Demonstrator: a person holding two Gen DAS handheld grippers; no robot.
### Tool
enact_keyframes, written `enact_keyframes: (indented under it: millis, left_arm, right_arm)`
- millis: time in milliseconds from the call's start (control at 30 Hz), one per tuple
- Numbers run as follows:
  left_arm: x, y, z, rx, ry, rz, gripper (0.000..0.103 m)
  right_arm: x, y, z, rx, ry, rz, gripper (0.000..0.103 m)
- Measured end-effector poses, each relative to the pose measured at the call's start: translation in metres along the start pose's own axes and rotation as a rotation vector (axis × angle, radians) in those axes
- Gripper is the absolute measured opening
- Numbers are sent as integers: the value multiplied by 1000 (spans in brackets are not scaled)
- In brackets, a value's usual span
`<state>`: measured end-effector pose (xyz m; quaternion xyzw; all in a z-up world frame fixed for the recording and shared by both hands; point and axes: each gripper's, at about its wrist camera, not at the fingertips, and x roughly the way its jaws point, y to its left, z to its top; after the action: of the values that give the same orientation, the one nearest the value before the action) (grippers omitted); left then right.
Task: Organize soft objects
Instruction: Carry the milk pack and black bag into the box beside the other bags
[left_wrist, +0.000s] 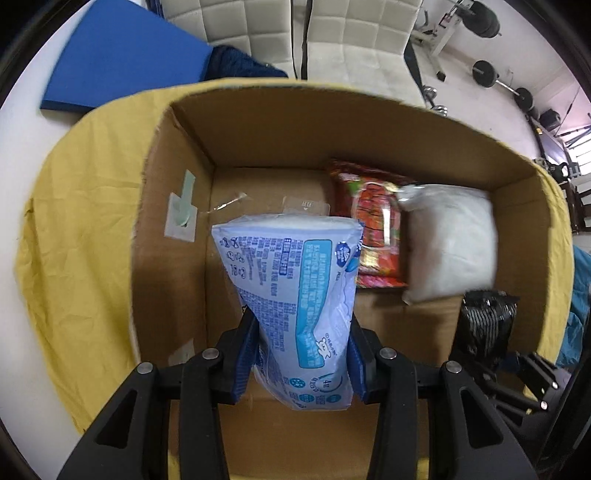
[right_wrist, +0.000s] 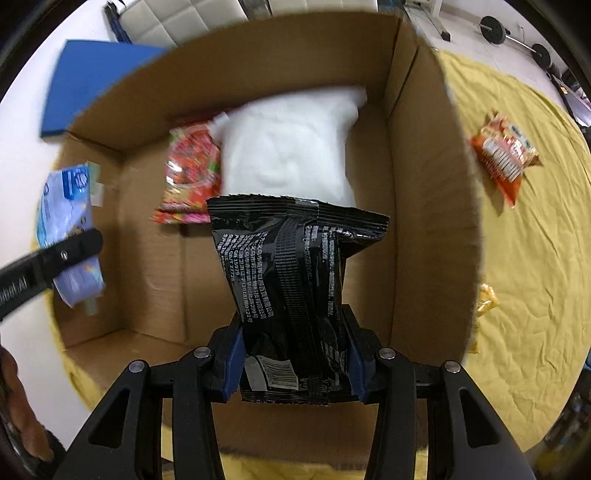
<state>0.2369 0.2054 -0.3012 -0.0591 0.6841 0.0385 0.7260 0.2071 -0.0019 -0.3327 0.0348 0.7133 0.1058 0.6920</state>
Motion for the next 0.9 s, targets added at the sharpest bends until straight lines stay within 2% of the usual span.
enact_keyframes:
  millis: [367, 567, 900]
  left_arm:
    - [49, -10, 38, 39, 51, 20, 40]
    - [62, -16, 47, 53, 63, 28, 40]
    - [62, -15, 57, 56, 69, 19, 43]
  right_arm:
    - [60, -4, 13, 15, 84, -58, 48]
    - [67, -11, 17, 18, 102, -66, 49]
    - [70, 2, 26, 19, 104, -81, 52]
